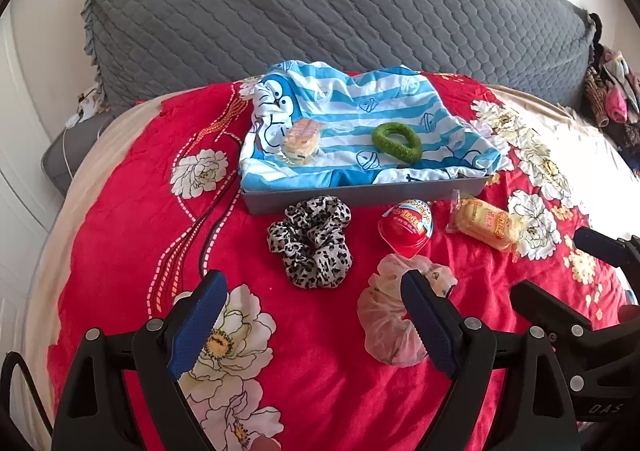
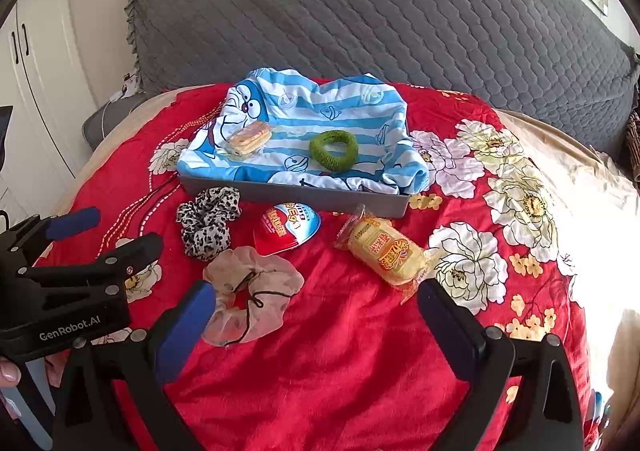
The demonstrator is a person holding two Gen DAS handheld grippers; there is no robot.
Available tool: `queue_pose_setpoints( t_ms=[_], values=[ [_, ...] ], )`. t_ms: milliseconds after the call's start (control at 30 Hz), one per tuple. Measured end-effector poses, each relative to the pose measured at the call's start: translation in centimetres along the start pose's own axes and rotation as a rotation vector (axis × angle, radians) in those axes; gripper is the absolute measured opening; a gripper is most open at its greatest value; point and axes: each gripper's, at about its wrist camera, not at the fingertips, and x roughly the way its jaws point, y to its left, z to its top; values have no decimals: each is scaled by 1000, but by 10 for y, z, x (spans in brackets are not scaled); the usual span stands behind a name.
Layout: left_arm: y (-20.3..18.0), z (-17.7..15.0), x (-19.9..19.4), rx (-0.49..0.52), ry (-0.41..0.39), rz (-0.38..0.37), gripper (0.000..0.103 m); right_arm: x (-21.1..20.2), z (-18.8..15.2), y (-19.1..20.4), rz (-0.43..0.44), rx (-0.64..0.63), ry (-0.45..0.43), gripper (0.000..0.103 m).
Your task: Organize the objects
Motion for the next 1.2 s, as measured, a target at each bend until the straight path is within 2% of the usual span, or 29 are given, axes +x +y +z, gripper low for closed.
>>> queue_pose_setpoints(
  t_ms=[1200],
  values=[
    [-2, -14, -22, 10, -7, -4, 89, -20, -12, -5, -12, 12, -13, 102]
  ],
)
